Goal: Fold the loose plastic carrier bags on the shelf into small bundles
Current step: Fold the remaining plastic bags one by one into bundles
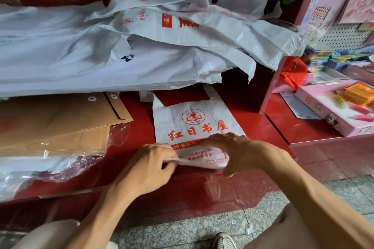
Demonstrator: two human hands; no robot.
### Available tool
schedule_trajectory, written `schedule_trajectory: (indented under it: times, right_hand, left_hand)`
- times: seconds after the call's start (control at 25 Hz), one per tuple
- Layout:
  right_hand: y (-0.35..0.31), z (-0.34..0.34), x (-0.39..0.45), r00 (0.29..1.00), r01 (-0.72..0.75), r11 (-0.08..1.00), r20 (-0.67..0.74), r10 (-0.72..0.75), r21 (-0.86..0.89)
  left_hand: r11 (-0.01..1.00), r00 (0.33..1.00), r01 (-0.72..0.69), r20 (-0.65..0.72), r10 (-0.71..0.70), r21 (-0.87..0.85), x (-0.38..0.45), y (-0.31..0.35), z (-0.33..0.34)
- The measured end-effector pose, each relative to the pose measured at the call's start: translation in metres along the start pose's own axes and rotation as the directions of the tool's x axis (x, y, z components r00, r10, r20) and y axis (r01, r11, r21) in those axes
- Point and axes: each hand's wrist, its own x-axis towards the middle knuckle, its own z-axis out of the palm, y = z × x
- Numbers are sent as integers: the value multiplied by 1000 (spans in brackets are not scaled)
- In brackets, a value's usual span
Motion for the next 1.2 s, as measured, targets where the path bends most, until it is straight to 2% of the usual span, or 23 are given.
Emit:
schedule_trajectory:
  times: [0.08, 0.16, 0.24, 0.28, 0.4, 0.6, 0.72, 0.84, 0.92, 0.96, 1.0, 1.04, 1.08, 1.12, 1.16, 1.2]
  right_hand:
    - [12, -8, -3, 998, -19, 987, -56, 29, 162]
    - [26, -14, 0, 979, 0, 945, -193, 67, 328]
    - [41, -14, 8, 922, 8, 886, -347, 174, 464]
    - [47, -11, 13, 896, -8, 840, -370, 248, 543]
    - [59, 1, 26, 849, -49, 734, -360, 388, 677]
    - [58, 7, 38, 805, -147, 845, -434, 404, 514]
    - [52, 10, 47, 747, -268, 863, -473, 467, 428]
    - [45, 12, 50, 724, -355, 859, -472, 503, 369]
    - [40, 10, 46, 662, -375, 864, -555, 504, 336]
    - [35, 10, 44, 608, -352, 890, -652, 454, 291]
    - [28, 11, 42, 562, -274, 936, -752, 343, 222]
    - [18, 14, 42, 565, -147, 979, -801, 199, 140]
    - [7, 18, 42, 640, -5, 996, -765, 72, 90]
    - [-5, 22, 40, 758, 100, 991, -652, -16, 91]
    - [-14, 28, 39, 876, 113, 988, -480, -50, 104]
    - [-19, 32, 37, 940, 85, 993, -338, -51, 86]
  left_hand:
    - [954, 959, 260, -80, -273, -147, 2, -6, -4]
    - [843, 861, 463, -86, -501, -273, 6, -17, -4]
    - [754, 811, 542, -2, -585, -371, 6, -20, -1]
    - [751, 802, 559, 0, -597, -352, 6, -19, -1]
    - [787, 780, 583, -131, -612, -202, 8, -18, 1]
    - [793, 763, 608, -246, -598, -43, 10, -24, 3]
    - [805, 768, 593, -296, -568, -6, 10, -26, 8]
    - [797, 750, 604, -347, -562, 14, 10, -25, 10]
    - [847, 775, 525, -455, -439, 78, 11, -23, 13]
    - [893, 821, 426, -476, -316, 143, 11, -23, 15]
    - [935, 881, 297, -433, -190, 195, 13, -23, 17]
    - [962, 939, 183, -324, -111, 201, 15, -21, 18]
    - [975, 981, 120, -172, -87, 186, 16, -18, 19]
    - [979, 994, 107, -19, -105, 171, 16, -17, 20]
    - [977, 985, 120, 98, -139, 175, 16, -18, 22]
    - [971, 969, 130, 179, -168, 202, 15, -19, 22]
